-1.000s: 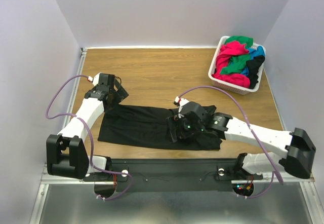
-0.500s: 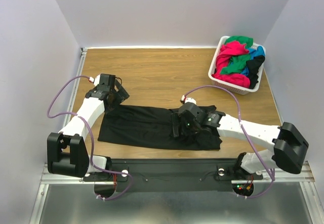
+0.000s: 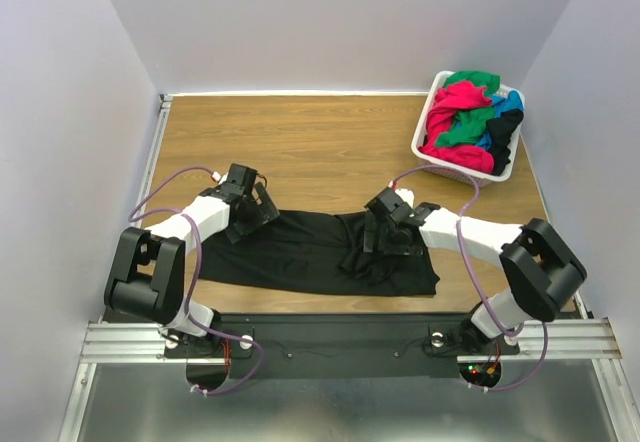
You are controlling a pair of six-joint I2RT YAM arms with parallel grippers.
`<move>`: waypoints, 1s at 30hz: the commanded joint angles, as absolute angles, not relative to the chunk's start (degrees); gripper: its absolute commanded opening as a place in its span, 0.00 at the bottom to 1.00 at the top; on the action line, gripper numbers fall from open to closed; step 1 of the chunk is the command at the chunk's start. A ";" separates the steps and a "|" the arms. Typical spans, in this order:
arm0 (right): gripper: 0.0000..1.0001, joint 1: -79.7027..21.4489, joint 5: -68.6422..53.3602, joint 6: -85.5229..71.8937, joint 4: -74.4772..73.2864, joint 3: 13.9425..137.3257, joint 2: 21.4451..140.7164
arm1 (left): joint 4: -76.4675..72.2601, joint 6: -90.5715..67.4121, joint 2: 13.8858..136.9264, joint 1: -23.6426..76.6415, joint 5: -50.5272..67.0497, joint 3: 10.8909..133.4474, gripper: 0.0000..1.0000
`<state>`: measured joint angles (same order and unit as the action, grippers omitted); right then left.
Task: Fold and stack the t-shirts
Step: Fold the tshirt
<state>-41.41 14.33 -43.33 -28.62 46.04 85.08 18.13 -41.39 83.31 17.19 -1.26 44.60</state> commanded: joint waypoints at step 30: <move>1.00 -30.67 -25.03 4.29 -23.91 116.17 146.68 | 18.46 -82.89 75.13 46.32 3.34 34.45 0.99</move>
